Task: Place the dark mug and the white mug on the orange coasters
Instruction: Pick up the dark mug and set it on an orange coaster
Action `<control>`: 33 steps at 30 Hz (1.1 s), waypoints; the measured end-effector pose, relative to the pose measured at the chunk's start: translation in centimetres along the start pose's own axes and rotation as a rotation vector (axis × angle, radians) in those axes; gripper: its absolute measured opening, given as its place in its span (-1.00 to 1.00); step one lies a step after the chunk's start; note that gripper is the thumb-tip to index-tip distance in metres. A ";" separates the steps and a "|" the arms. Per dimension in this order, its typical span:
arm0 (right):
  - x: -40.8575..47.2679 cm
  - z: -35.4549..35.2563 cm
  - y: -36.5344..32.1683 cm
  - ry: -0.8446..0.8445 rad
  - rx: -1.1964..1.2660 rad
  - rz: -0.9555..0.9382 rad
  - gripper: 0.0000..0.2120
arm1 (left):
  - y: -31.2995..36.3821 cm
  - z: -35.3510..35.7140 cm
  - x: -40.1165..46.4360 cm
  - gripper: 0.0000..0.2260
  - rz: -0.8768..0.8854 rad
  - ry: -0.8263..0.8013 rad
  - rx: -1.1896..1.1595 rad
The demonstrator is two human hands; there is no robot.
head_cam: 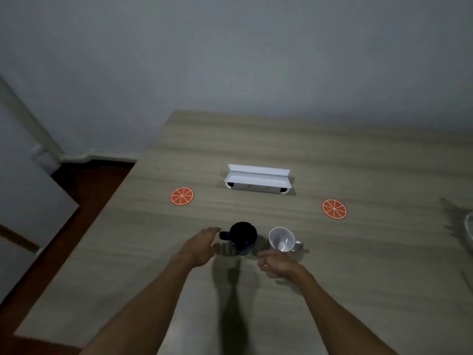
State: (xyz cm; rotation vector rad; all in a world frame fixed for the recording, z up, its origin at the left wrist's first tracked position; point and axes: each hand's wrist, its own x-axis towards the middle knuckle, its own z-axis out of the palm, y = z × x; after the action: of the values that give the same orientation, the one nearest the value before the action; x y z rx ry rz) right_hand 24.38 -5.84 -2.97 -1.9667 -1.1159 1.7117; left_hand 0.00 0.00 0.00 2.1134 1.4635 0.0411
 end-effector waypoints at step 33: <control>-0.4 2.4 -12.4 -0.015 0.525 -0.137 -0.48 | 0.0 -10.0 0.3 -0.81 0.128 0.274 -0.358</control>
State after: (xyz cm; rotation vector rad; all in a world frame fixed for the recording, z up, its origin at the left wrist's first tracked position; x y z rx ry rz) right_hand 17.81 1.36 5.03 -1.5201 -0.6883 1.7262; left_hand -3.16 4.51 8.32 1.9531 1.3456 0.6175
